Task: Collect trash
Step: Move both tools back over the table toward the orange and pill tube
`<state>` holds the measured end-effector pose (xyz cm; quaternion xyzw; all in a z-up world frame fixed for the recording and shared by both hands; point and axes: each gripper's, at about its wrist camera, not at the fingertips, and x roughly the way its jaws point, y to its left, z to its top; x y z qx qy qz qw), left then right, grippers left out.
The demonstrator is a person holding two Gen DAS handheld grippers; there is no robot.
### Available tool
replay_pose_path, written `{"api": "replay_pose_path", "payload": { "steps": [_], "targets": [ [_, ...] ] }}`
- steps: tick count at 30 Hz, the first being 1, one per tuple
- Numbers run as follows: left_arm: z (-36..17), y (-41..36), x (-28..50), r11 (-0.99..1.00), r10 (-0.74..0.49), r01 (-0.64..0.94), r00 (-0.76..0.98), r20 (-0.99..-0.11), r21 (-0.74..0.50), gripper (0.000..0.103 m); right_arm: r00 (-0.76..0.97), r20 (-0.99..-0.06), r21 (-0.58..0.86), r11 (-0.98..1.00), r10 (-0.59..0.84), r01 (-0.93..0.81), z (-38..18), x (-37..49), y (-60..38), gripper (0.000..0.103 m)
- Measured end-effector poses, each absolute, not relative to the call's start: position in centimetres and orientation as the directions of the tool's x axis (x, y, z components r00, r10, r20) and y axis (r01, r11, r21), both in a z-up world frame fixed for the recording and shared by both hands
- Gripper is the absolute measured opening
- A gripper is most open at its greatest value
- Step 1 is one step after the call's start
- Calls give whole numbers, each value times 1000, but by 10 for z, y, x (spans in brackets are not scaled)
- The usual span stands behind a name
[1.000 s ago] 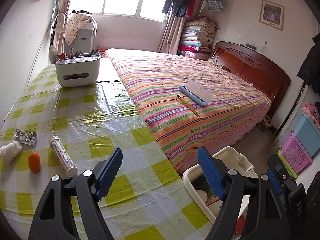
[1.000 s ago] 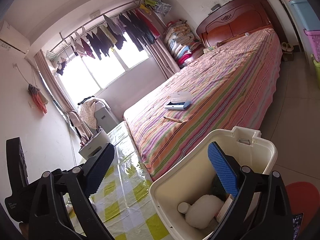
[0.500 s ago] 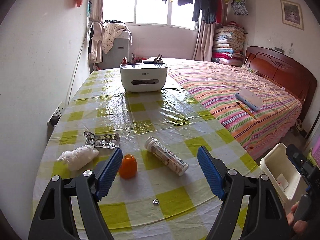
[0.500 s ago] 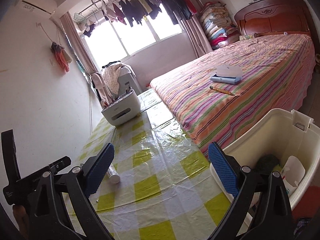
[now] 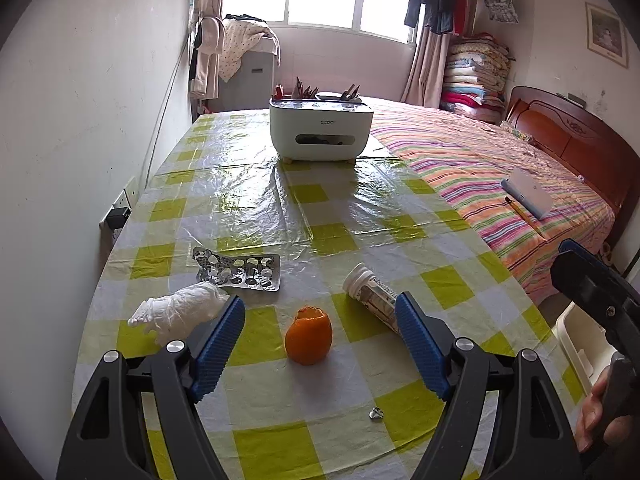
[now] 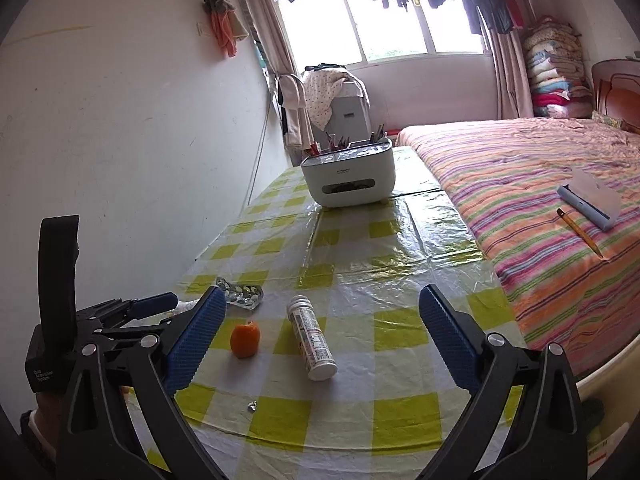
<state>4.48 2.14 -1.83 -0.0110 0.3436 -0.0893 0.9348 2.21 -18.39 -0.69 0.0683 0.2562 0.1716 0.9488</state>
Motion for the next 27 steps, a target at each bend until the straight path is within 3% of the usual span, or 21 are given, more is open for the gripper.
{"api": "replay_pose_path", "payload": {
  "steps": [9, 21, 24, 26, 27],
  "targets": [
    [-42, 46, 70, 983, -183, 133, 705, -685, -126, 75, 672, -634, 173, 917, 383, -360, -53, 81, -167, 96],
    [-51, 38, 73, 975, -200, 209, 678, -708, -76, 75, 600, -684, 127, 878, 415, -462, -68, 93, -141, 95],
    [-51, 40, 73, 975, -202, 206, 677, -708, -81, 75, 576, -711, 101, 870, 402, -483, -75, 98, -131, 88],
    [-50, 45, 74, 975, -211, 199, 674, -708, -101, 75, 544, -734, 115, 864, 407, -490, -82, 104, -128, 75],
    [-49, 48, 74, 975, -214, 191, 673, -708, -113, 75, 527, -744, 129, 862, 411, -490, -86, 108, -128, 73]
  ]
}}
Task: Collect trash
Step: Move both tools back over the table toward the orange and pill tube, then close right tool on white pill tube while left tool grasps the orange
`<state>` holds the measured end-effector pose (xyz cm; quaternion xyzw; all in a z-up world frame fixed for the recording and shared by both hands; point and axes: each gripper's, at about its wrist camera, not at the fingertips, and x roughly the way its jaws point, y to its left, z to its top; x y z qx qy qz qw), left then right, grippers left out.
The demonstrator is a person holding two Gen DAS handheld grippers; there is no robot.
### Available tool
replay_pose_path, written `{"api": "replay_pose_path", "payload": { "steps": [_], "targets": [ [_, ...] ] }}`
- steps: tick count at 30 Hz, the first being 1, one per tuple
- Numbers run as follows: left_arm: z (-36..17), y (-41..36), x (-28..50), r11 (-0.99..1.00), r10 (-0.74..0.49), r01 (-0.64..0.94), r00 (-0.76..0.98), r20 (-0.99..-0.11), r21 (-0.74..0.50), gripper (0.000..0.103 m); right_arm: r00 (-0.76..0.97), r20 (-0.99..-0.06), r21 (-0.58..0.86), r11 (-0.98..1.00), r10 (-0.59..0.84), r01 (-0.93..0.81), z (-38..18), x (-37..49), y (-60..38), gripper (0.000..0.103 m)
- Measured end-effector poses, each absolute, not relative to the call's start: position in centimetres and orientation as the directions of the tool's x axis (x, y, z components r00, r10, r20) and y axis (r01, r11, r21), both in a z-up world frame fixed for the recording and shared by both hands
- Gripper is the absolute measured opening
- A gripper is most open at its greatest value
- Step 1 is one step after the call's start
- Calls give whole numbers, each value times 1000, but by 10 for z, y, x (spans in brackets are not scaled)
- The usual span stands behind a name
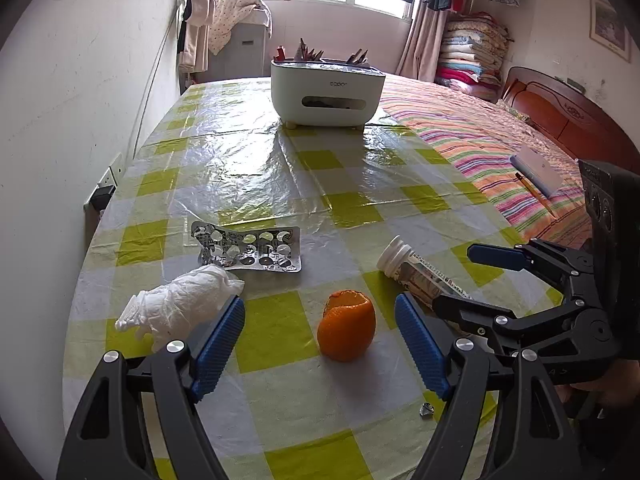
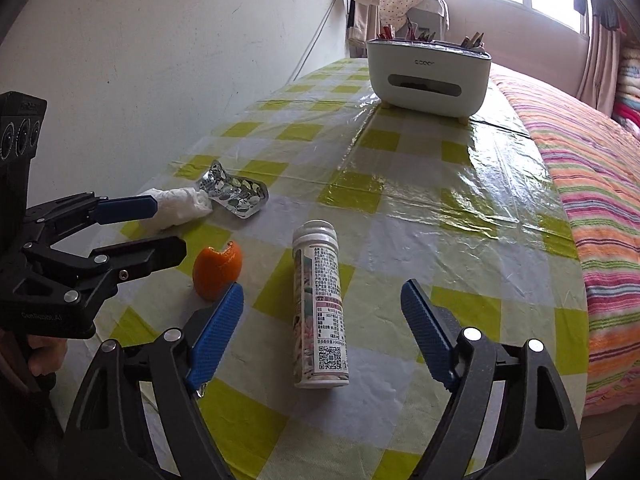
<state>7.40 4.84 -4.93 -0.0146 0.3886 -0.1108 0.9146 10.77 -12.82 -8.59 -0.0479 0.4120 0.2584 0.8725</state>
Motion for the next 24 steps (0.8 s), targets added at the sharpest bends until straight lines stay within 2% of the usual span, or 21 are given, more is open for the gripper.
{"api": "replay_pose_path", "payload": {
  "steps": [3, 6, 8, 10, 24],
  "targets": [
    [-51, 53, 75, 976, -214, 177, 670, -711, -127, 75, 491, -771, 142, 860, 407, -490, -95, 116, -126, 64],
    [-52, 52, 75, 977, -211, 173, 667, -715, -126, 75, 479, -787, 125, 862, 388, -492, -100, 118, -123, 50],
    [-53, 49, 76, 975, -218, 181, 661, -718, -129, 75, 478, -791, 119, 862, 383, -494, -102, 118, -122, 35],
    [-55, 43, 77, 973, -224, 193, 652, -724, -127, 75, 482, -791, 109, 861, 378, -496, -102, 117, -122, 29],
    [-78, 14, 102, 981, -184, 164, 599, -779, -106, 75, 538, -735, 211, 894, 412, -396, -85, 117, -160, 28]
  ]
}}
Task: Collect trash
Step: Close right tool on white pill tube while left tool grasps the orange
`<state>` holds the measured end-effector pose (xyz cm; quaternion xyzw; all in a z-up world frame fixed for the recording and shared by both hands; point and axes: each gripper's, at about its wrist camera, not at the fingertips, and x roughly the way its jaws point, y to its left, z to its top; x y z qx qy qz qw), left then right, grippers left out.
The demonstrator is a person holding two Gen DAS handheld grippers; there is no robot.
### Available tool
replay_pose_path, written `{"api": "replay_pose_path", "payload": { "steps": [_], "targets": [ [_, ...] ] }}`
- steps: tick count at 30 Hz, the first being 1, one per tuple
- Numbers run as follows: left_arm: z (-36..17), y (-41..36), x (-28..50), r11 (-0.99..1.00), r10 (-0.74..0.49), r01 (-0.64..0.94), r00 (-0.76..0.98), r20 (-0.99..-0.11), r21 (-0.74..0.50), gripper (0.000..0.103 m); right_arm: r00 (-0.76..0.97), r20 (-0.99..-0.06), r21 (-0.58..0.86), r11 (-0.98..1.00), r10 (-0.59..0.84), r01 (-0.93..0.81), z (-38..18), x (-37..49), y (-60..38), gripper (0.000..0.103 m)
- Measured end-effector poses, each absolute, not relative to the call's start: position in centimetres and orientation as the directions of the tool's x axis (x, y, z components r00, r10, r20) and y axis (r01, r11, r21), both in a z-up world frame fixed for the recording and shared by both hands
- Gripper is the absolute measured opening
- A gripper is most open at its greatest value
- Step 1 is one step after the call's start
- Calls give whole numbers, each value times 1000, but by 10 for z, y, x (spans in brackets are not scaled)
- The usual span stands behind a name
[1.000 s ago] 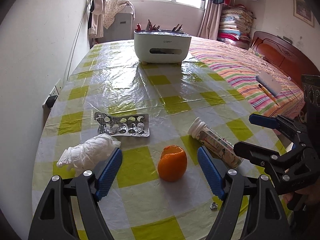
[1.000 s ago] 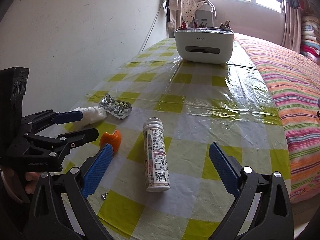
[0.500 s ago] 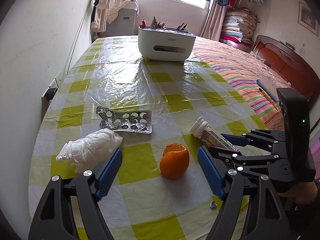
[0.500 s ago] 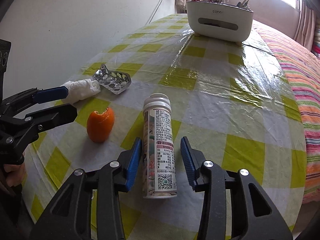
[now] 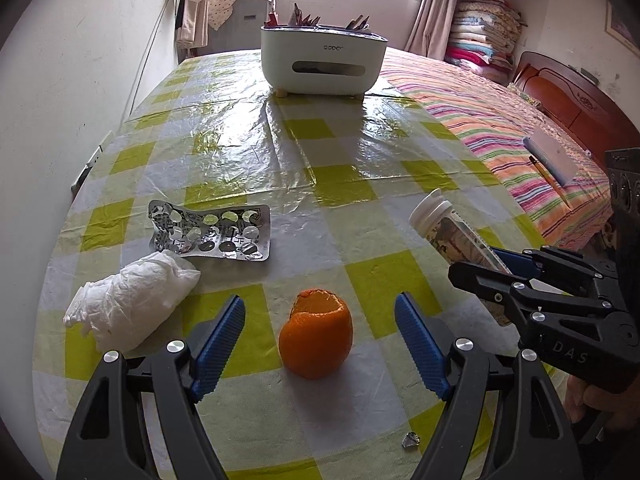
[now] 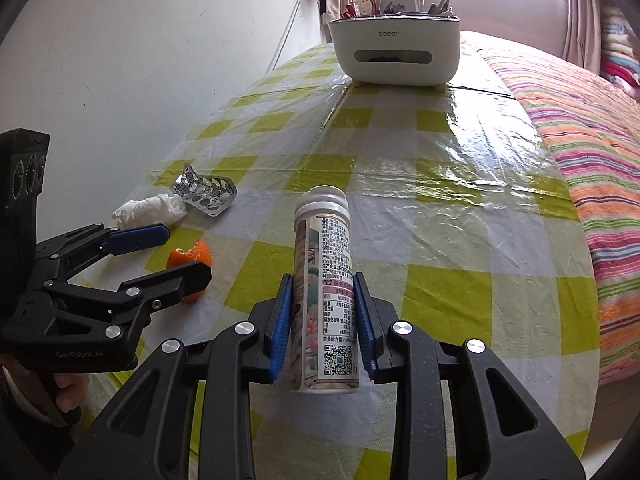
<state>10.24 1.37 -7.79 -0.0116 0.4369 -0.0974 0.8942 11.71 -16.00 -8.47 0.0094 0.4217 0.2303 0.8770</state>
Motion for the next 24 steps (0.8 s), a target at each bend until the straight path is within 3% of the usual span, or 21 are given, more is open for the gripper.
{"api": "replay_pose_path", "payload": {
  "steps": [5, 7, 24],
  "targets": [
    [-90, 10, 112, 984, -170, 145, 562, -810, -106, 43, 569, -705, 235, 896, 424, -376, -75, 113, -172, 28],
    [-91, 8, 112, 988, -142, 135, 572, -808, -78, 35, 573, -698, 246, 896, 429, -371, -73, 112, -176, 28],
    [-72, -16, 95, 995, -84, 92, 636, -767, -32, 28, 656, -640, 254, 916, 400, -310, -53, 85, -214, 28]
  ]
}}
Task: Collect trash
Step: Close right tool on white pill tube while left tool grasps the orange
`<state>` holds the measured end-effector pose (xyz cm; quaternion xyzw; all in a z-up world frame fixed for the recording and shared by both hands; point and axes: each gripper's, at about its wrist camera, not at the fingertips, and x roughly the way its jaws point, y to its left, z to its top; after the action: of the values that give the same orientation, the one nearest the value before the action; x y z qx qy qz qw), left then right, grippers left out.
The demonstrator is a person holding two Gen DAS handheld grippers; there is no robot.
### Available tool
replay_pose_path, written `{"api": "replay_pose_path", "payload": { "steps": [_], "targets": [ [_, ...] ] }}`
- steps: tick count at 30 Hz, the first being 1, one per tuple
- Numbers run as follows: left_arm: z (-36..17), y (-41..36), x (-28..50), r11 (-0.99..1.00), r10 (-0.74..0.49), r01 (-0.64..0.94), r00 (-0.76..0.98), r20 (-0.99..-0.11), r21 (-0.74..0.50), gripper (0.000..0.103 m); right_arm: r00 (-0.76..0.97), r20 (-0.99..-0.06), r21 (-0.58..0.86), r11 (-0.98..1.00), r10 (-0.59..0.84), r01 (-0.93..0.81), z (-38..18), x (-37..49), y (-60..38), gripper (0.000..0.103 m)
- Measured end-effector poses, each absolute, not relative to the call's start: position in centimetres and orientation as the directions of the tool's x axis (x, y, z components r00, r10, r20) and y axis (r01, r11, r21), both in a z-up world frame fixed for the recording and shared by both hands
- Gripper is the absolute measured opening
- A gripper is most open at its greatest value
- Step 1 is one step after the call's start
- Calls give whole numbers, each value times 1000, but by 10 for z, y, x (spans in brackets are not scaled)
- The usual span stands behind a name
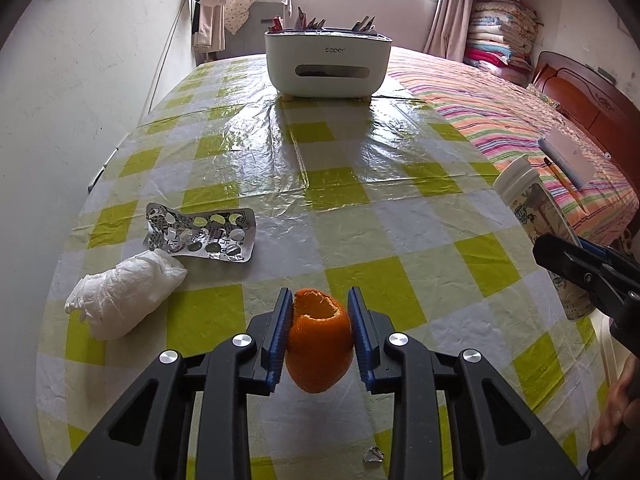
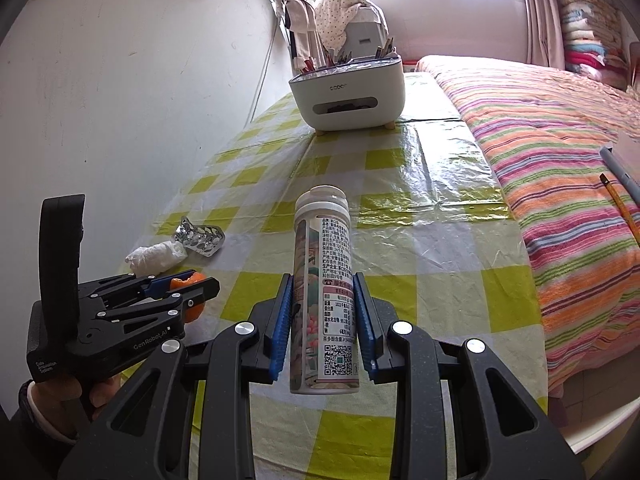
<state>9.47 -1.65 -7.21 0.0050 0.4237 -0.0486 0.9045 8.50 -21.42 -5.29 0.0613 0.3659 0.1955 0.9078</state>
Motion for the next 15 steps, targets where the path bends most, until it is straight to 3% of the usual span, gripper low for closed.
{"api": "replay_pose_path", "payload": {
  "steps": [15],
  "targets": [
    [-56, -62, 72, 994, -45, 101, 670, -741, 31, 28, 728, -600, 225, 943, 331, -244, -42, 51, -247, 28]
  ]
}}
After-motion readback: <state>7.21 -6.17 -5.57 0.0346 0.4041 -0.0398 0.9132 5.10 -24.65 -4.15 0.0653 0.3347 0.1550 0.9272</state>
